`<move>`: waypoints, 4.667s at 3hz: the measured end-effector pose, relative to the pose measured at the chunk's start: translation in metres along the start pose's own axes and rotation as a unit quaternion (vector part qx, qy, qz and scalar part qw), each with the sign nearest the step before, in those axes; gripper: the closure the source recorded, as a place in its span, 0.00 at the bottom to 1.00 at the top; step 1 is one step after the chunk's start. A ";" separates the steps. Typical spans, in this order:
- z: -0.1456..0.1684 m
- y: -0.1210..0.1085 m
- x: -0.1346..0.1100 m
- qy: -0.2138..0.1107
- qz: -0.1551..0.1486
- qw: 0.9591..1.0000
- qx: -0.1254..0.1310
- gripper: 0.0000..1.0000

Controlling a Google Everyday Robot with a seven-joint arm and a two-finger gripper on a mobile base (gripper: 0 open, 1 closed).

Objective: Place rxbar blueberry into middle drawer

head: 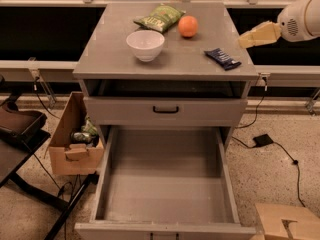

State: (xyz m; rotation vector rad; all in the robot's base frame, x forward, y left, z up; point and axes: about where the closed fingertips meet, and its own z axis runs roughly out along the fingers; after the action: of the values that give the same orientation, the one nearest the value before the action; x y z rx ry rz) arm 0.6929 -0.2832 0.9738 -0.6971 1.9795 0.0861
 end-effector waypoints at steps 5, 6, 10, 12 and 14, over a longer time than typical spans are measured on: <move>0.171 0.015 0.050 0.073 0.091 0.992 -0.052 0.00; 0.178 0.021 0.063 0.085 0.104 0.989 -0.063 0.14; 0.171 0.020 0.057 0.089 0.108 0.988 -0.066 1.00; 0.136 0.023 0.020 0.063 0.058 0.995 -0.059 1.00; 0.023 0.047 -0.015 0.022 -0.019 0.999 -0.023 1.00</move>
Offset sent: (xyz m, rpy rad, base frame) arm 0.1188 0.0728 -0.0758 0.0494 0.0776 0.0233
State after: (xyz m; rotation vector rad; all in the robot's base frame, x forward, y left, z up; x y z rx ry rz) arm 0.6929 -0.2300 0.9636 -0.7727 2.0117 0.0951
